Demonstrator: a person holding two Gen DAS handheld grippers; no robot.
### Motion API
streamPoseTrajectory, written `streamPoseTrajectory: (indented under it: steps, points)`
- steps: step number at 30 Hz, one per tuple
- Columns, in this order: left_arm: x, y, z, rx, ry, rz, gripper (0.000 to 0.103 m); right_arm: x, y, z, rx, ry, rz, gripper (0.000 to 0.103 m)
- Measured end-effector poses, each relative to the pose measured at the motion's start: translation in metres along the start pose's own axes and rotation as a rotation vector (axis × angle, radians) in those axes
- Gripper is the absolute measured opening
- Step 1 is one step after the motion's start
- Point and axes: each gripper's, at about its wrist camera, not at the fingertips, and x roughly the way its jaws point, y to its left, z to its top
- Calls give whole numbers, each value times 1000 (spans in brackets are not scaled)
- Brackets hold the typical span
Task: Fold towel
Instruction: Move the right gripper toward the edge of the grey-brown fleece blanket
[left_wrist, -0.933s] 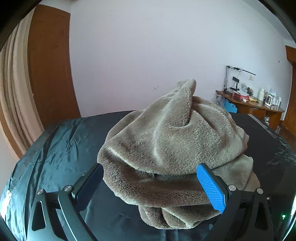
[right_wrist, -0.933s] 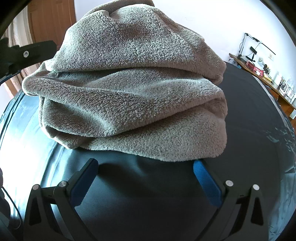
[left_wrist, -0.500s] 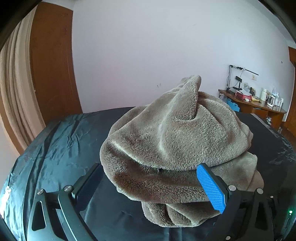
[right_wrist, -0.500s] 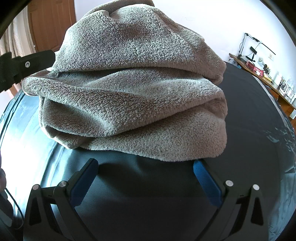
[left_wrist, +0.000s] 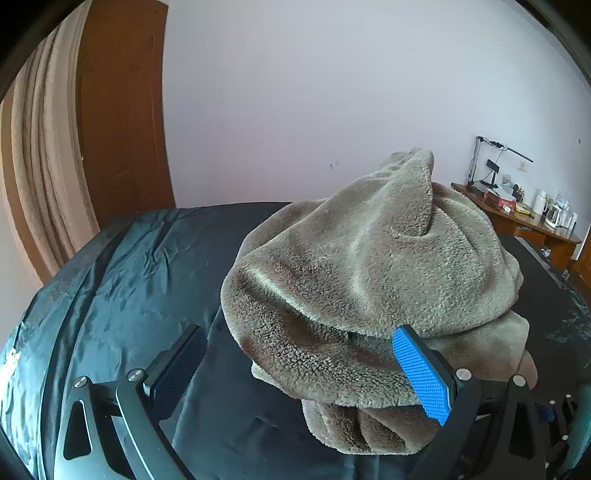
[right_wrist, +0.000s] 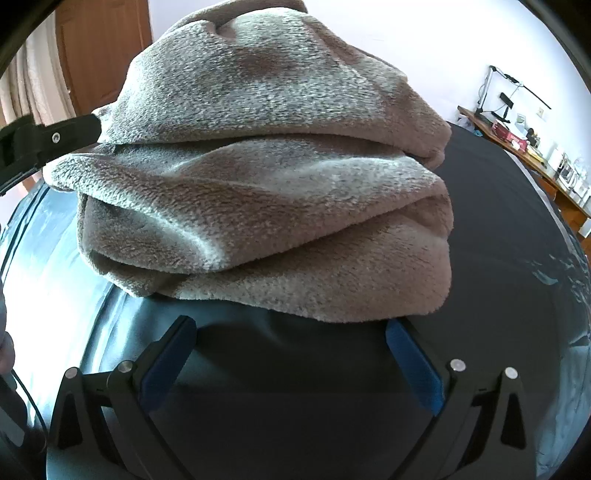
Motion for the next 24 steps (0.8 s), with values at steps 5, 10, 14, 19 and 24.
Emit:
streamPoseTrajectory:
  steps: [5, 10, 14, 19, 24]
  points:
    - [7, 3, 5, -9, 18, -4, 103, -19, -30, 5, 66, -94, 12, 103]
    - [13, 4, 8, -20, 35, -8, 103, -41, -67, 20, 126, -228, 0, 103]
    - [9, 1, 11, -21, 43, -6, 103, -41, -87, 25, 178, -243, 51, 103]
    - [13, 2, 13, -30, 57, -14, 103, -33, -89, 47, 172, -261, 53, 103]
    - [18, 4, 13, -36, 67, -20, 103, -22, -89, 60, 140, -275, 52, 103]
